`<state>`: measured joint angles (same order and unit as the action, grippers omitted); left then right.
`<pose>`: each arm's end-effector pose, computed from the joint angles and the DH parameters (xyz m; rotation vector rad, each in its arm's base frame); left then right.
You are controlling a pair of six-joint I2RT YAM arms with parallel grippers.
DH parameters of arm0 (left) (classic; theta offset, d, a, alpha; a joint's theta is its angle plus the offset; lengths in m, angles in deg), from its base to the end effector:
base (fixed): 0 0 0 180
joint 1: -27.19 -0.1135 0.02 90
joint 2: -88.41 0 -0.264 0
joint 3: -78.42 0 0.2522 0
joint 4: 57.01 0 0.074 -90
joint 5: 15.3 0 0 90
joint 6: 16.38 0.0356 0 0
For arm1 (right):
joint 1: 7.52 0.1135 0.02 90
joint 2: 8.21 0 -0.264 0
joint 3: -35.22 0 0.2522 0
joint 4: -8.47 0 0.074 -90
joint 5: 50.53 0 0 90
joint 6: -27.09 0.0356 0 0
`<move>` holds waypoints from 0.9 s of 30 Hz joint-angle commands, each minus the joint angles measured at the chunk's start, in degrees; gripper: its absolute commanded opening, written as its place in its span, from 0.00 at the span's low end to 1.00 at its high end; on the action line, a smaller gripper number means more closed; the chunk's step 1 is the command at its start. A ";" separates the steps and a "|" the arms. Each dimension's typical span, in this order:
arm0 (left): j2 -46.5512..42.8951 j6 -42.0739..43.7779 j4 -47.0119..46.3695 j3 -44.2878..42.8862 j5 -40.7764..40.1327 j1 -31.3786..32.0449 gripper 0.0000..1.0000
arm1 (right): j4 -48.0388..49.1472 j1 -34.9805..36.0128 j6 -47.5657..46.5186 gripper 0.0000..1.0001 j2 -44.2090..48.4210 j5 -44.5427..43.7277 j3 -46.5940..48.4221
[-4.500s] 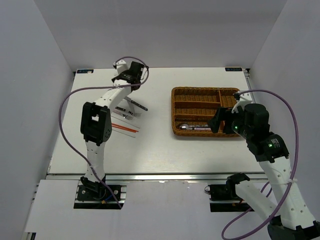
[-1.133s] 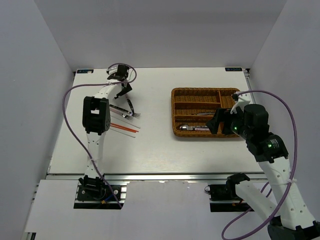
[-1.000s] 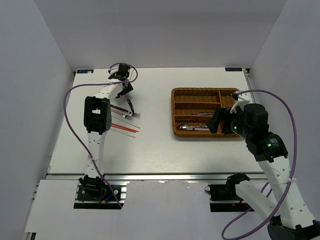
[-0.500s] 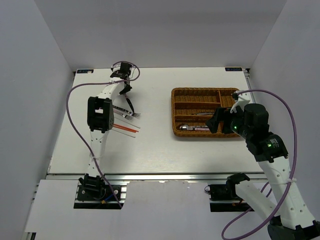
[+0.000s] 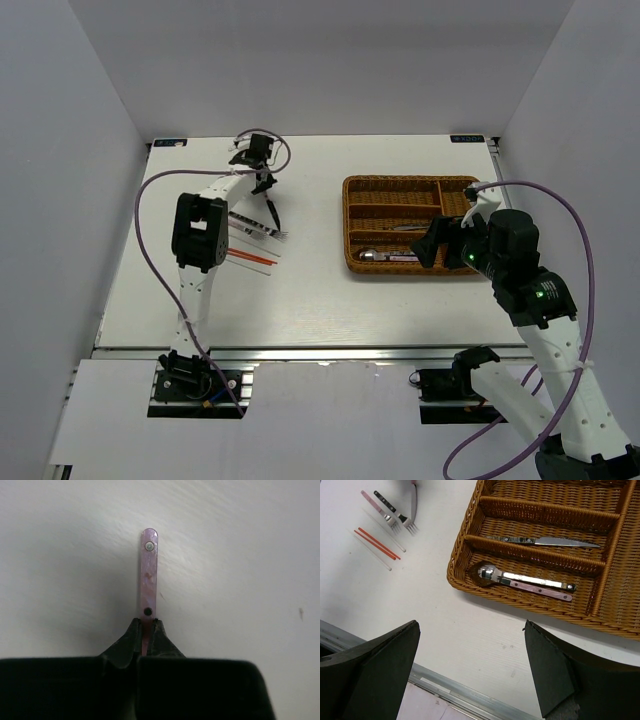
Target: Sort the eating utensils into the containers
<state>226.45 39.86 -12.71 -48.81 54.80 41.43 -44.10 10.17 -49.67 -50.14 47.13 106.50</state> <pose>0.5123 -0.1175 0.1546 -0.5483 2.3912 0.0795 0.1356 0.0482 0.3704 -0.1660 1.9973 0.4811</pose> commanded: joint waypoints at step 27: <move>-15.80 50.35 -31.35 2.93 46.78 26.79 0.00 | 0.14 0.06 -1.02 0.90 2.64 -1.85 1.46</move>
<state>209.31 80.07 -45.16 -40.96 91.85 65.82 -44.27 10.17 -49.87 -48.41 46.56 106.50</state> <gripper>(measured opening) 0.113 0.896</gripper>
